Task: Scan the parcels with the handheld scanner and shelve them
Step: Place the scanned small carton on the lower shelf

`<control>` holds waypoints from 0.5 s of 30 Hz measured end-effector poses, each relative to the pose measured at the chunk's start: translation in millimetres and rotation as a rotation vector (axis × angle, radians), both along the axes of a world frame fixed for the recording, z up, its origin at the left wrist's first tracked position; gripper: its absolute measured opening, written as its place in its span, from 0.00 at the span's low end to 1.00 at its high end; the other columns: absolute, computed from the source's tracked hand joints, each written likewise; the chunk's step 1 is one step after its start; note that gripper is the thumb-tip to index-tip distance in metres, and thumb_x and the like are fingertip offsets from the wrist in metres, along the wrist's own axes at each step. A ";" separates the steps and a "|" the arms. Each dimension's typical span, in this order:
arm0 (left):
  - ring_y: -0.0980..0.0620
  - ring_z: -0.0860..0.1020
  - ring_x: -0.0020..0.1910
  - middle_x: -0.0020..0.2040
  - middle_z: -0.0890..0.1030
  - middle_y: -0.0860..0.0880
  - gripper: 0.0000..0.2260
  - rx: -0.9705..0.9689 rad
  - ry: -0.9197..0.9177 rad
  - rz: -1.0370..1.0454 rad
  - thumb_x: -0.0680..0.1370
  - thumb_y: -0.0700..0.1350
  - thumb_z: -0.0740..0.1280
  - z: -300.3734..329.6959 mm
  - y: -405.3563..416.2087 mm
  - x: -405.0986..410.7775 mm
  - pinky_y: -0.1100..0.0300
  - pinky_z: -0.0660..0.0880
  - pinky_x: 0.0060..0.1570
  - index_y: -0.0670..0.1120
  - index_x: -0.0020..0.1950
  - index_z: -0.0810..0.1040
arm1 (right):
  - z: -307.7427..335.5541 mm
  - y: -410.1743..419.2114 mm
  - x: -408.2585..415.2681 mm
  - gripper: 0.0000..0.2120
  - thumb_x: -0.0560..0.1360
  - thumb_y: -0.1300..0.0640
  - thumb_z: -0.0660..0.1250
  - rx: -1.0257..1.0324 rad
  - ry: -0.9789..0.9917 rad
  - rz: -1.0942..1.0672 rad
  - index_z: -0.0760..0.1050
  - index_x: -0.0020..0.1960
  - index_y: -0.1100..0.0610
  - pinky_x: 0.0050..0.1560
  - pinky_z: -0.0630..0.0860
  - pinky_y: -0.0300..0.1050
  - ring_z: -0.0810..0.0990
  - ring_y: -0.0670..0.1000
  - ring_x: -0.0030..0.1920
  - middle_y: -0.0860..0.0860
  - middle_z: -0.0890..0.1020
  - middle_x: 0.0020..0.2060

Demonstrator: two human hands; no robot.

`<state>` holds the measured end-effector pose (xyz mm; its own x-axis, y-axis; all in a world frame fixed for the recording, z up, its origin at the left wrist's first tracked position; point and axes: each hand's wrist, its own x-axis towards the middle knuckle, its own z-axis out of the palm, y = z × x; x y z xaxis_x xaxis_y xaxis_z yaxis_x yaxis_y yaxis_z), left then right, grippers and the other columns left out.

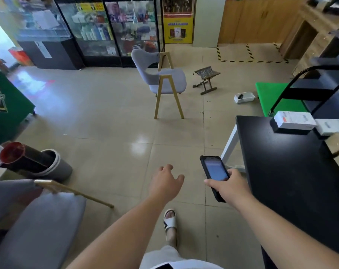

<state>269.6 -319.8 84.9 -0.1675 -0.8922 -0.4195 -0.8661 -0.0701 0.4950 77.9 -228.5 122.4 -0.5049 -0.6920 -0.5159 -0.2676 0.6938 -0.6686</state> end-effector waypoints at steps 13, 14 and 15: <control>0.45 0.77 0.65 0.74 0.70 0.48 0.28 0.002 0.008 -0.149 0.82 0.61 0.64 0.9 -214.8 -80.8 0.47 0.78 0.63 0.49 0.79 0.68 | -0.6 -184.3 -66.6 0.31 0.68 0.43 0.80 0.044 0.112 -0.042 0.68 0.61 0.52 0.41 0.76 0.48 0.80 0.51 0.46 0.51 0.79 0.47; 0.44 0.77 0.65 0.74 0.70 0.48 0.28 0.011 0.004 -0.155 0.82 0.61 0.64 -1.1 -226.6 -87.5 0.46 0.78 0.63 0.49 0.78 0.68 | -2.3 -195.0 -73.8 0.31 0.68 0.43 0.80 0.048 0.112 -0.046 0.68 0.61 0.52 0.40 0.76 0.48 0.80 0.51 0.45 0.51 0.79 0.47; 0.44 0.77 0.66 0.74 0.70 0.48 0.28 0.018 -0.003 -0.162 0.82 0.61 0.64 -2.6 -237.8 -94.5 0.46 0.78 0.63 0.49 0.78 0.68 | -3.9 -205.5 -81.1 0.31 0.68 0.43 0.80 0.054 0.115 -0.047 0.68 0.61 0.52 0.39 0.76 0.47 0.80 0.51 0.45 0.51 0.79 0.47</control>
